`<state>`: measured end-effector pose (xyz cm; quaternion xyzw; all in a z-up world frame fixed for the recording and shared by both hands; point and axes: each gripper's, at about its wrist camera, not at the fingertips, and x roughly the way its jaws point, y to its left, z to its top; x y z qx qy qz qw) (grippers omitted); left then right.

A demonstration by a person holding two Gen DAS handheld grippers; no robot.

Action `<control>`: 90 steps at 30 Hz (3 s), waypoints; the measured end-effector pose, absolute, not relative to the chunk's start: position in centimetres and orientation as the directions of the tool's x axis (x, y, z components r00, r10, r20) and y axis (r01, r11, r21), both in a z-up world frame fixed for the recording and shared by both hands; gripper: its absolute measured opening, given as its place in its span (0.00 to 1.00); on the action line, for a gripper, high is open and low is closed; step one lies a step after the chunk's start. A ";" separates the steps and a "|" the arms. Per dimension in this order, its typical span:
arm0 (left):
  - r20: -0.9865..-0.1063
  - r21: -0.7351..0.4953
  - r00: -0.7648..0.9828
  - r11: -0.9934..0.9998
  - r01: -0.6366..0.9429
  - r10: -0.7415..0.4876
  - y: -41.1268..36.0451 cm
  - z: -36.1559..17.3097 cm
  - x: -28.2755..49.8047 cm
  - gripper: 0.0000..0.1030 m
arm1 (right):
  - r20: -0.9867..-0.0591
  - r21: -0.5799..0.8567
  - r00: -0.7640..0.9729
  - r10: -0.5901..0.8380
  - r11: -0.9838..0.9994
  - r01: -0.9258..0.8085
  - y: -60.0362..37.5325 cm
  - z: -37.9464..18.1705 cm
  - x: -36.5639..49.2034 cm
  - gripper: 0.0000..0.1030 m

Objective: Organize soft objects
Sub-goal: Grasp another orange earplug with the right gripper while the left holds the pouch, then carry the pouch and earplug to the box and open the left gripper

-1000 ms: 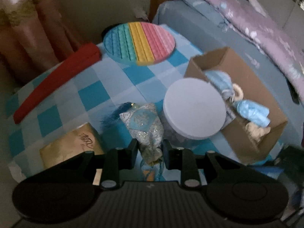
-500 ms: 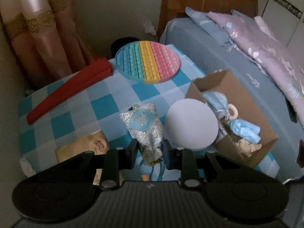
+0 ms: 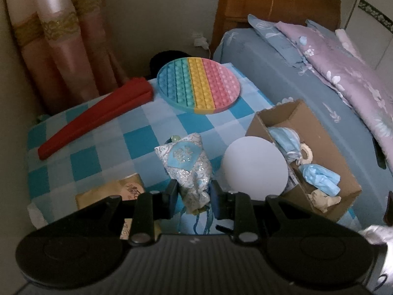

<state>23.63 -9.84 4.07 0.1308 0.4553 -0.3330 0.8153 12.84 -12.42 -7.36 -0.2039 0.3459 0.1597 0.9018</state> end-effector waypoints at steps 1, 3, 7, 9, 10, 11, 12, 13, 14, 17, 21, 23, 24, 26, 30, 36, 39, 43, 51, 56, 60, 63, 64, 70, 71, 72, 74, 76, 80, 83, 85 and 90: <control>-0.829 -0.091 0.364 0.744 0.662 -0.425 -9.9 4.2 23.7 0.25 | -0.693 -0.292 0.706 0.145 0.839 -0.459 -12.2 -7.2 12.7 0.54; -0.830 -0.086 0.365 0.743 0.664 -0.422 -10.1 4.3 23.8 0.25 | -0.704 -0.337 0.695 0.150 0.790 -0.512 -12.0 -7.1 12.7 0.54; -0.823 -0.085 0.371 0.739 0.669 -0.431 -10.4 4.9 24.1 0.25 | -0.728 -0.384 0.667 0.158 0.711 -0.589 -11.6 -6.3 13.6 0.54; -0.819 -0.089 0.372 0.738 0.669 -0.436 -10.5 5.1 24.3 0.25 | -0.745 -0.367 0.640 0.187 0.686 -0.628 -11.7 -5.6 14.3 0.54; -0.817 -0.088 0.376 0.739 0.668 -0.437 -10.6 5.2 24.4 0.25 | -0.752 -0.356 0.624 0.213 0.666 -0.656 -11.7 -5.4 14.5 0.54; -0.816 -0.087 0.379 0.742 0.665 -0.436 -10.6 5.3 24.6 0.25 | -0.760 -0.345 0.606 0.236 0.644 -0.683 -11.7 -5.4 14.6 0.54; -0.816 -0.087 0.382 0.747 0.660 -0.433 -10.6 5.3 24.8 0.25 | -0.772 -0.341 0.588 0.242 0.622 -0.705 -11.8 -5.4 14.9 0.54; -0.816 -0.088 0.384 0.750 0.655 -0.431 -10.7 5.4 25.0 0.25 | -0.777 -0.348 0.581 0.243 0.603 -0.718 -11.7 -5.5 15.1 0.54; -0.816 -0.090 0.384 0.752 0.653 -0.431 -10.7 5.4 25.1 0.25 | -0.780 -0.359 0.574 0.251 0.571 -0.738 -11.6 -5.7 15.2 0.54; -0.816 -0.096 0.384 0.755 0.649 -0.433 -10.9 5.4 25.7 0.25 | -0.796 -0.361 0.550 0.254 0.531 -0.767 -11.5 -5.9 16.0 0.54; -0.816 -0.096 0.384 0.756 0.648 -0.432 -11.2 5.2 26.3 0.25 | -0.812 -0.331 0.516 0.275 0.510 -0.794 -11.5 -5.9 17.3 0.54; -0.816 -0.105 0.379 0.755 0.647 -0.437 -11.2 5.2 26.6 0.25 | -0.813 -0.322 0.505 0.290 0.499 -0.804 -11.3 -6.0 17.7 0.54; -0.815 -0.105 0.379 0.755 0.647 -0.438 -11.2 5.1 26.7 0.25 | -0.816 -0.315 0.499 0.292 0.498 -0.808 -11.3 -6.1 17.9 0.53; -0.815 -0.110 0.377 0.756 0.646 -0.441 -11.1 5.0 26.9 0.25 | -0.825 -0.289 0.475 0.305 0.496 -0.819 -11.4 -6.3 18.4 0.48; -0.816 -0.122 0.370 0.756 0.643 -0.445 -11.2 4.6 27.4 0.25 | -0.839 -0.264 0.444 0.314 0.479 -0.837 -11.5 -6.9 19.0 0.47; -0.816 -0.132 0.364 0.759 0.638 -0.448 -11.1 4.1 27.9 0.25 | -0.849 -0.229 0.408 0.335 0.462 -0.857 -11.8 -7.1 19.7 0.47; -0.818 -0.135 0.363 0.761 0.634 -0.447 -11.1 4.0 28.0 0.25 | -0.855 -0.196 0.376 0.358 0.448 -0.872 -12.1 -7.1 20.0 0.41; -0.819 -0.136 0.361 0.763 0.632 -0.446 -11.0 3.8 28.1 0.25 | -0.854 -0.198 0.374 0.362 0.440 -0.876 -12.1 -7.0 20.0 0.32; -0.824 -0.134 0.354 0.759 0.637 -0.442 -11.1 3.8 27.7 0.25 | -0.844 -0.188 0.389 0.370 0.475 -0.860 -12.7 -6.2 19.1 0.30; -0.825 -0.121 0.361 0.760 0.638 -0.434 -10.9 4.5 26.6 0.25 | -0.831 -0.197 0.407 0.379 0.484 -0.853 -13.0 -4.9 16.8 0.30; -0.825 -0.106 0.368 0.757 0.644 -0.429 -10.6 5.3 25.1 0.25 | -0.819 -0.197 0.418 0.392 0.493 -0.847 -13.5 -3.3 14.3 0.30; -0.824 -0.087 0.376 0.751 0.655 -0.424 -10.6 6.2 23.4 0.25 | -0.809 -0.194 0.429 0.401 0.507 -0.840 -14.0 -2.0 12.4 0.30; -0.823 -0.080 0.380 0.747 0.660 -0.423 -10.7 6.5 22.9 0.25 | -0.806 -0.196 0.435 0.401 0.512 -0.836 -14.3 -1.6 11.9 0.30; -0.804 -0.059 0.393 0.717 0.695 -0.447 -11.6 8.8 19.8 0.25 | -0.772 -0.237 0.520 0.367 0.592 -0.770 -17.4 1.3 8.5 0.30; -0.802 -0.058 0.391 0.709 0.703 -0.452 -12.0 9.1 19.5 0.25 | -0.765 -0.245 0.536 0.358 0.608 -0.755 -17.9 1.7 8.1 0.30; -0.800 -0.054 0.389 0.701 0.711 -0.456 -12.5 9.4 19.0 0.25 | -0.758 -0.253 0.554 0.344 0.628 -0.736 -18.7 2.2 7.6 0.30; -0.795 -0.051 0.385 0.684 0.727 -0.469 -13.4 9.9 18.3 0.25 | -0.747 -0.263 0.585 0.316 0.667 -0.697 -20.3 3.0 6.8 0.30; -0.788 -0.051 0.378 0.663 0.746 -0.486 -14.6 10.4 17.6 0.25 | -0.741 -0.257 0.606 0.289 0.712 -0.653 -22.2 3.5 6.3 0.30; -0.778 -0.044 0.359 0.615 0.788 -0.516 -17.3 11.1 16.5 0.25 | -0.734 -0.264 0.644 0.215 0.783 -0.563 -25.5 3.6 5.3 0.30; -0.773 -0.051 0.333 0.576 0.816 -0.540 -19.7 11.4 15.9 0.25 | -0.738 -0.258 0.653 0.170 0.823 -0.506 -27.9 3.2 4.8 0.30; -0.773 -0.058 0.312 0.552 0.832 -0.553 -21.3 11.2 15.7 0.25 | -0.740 -0.252 0.656 0.148 0.843 -0.475 -29.2 2.9 4.7 0.30; -0.785 -0.082 0.265 0.518 0.852 -0.560 -25.2 9.7 15.8 0.25 | -0.735 -0.236 0.665 0.131 0.870 -0.432 -31.0 2.1 4.3 0.30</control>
